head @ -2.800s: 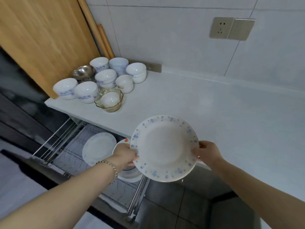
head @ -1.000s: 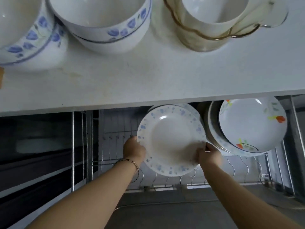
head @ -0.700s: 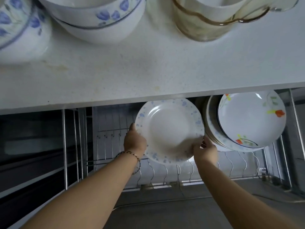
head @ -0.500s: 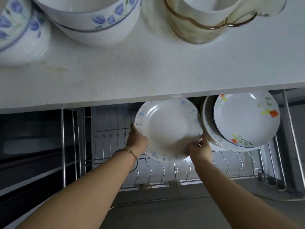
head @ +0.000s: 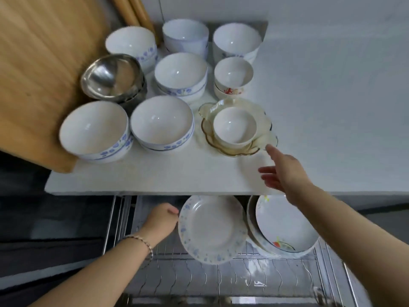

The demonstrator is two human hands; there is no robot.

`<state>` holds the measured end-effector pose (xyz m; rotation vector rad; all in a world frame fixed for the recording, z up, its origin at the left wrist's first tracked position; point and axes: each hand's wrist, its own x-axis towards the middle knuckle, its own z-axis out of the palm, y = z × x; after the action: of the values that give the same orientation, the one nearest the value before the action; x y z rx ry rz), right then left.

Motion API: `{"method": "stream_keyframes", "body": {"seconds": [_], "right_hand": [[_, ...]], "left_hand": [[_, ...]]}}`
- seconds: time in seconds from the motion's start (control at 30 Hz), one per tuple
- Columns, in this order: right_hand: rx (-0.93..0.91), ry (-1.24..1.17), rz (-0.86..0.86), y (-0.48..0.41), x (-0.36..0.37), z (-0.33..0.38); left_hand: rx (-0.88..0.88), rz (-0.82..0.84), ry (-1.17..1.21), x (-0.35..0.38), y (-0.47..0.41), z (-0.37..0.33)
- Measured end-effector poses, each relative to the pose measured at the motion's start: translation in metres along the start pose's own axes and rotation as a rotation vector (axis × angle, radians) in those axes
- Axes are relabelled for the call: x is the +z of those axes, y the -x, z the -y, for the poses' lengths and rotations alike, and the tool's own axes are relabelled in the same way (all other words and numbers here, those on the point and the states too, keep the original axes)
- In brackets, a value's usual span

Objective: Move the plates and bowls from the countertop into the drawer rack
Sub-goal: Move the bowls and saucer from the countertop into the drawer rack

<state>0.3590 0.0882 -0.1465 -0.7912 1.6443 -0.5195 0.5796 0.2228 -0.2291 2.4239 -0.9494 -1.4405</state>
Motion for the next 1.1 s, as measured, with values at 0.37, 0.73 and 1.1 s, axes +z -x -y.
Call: {"method": "stream_keyframes", "body": {"seconds": [0.37, 0.73, 1.1], "right_hand": [[0.097, -0.563, 0.187, -0.028, 0.017, 0.014], [0.108, -0.029, 0.313, 0.081, -0.039, -0.048], [0.244, 0.106, 0.422, 0.121, 0.105, -0.131]], "left_hand": [[-0.026, -0.056, 0.189, -0.016, 0.055, -0.011], [0.051, 0.146, 0.790, -0.033, 0.089, 0.011], [-0.033, 0.158, 0.550, -0.075, 0.075, 0.115]]}}
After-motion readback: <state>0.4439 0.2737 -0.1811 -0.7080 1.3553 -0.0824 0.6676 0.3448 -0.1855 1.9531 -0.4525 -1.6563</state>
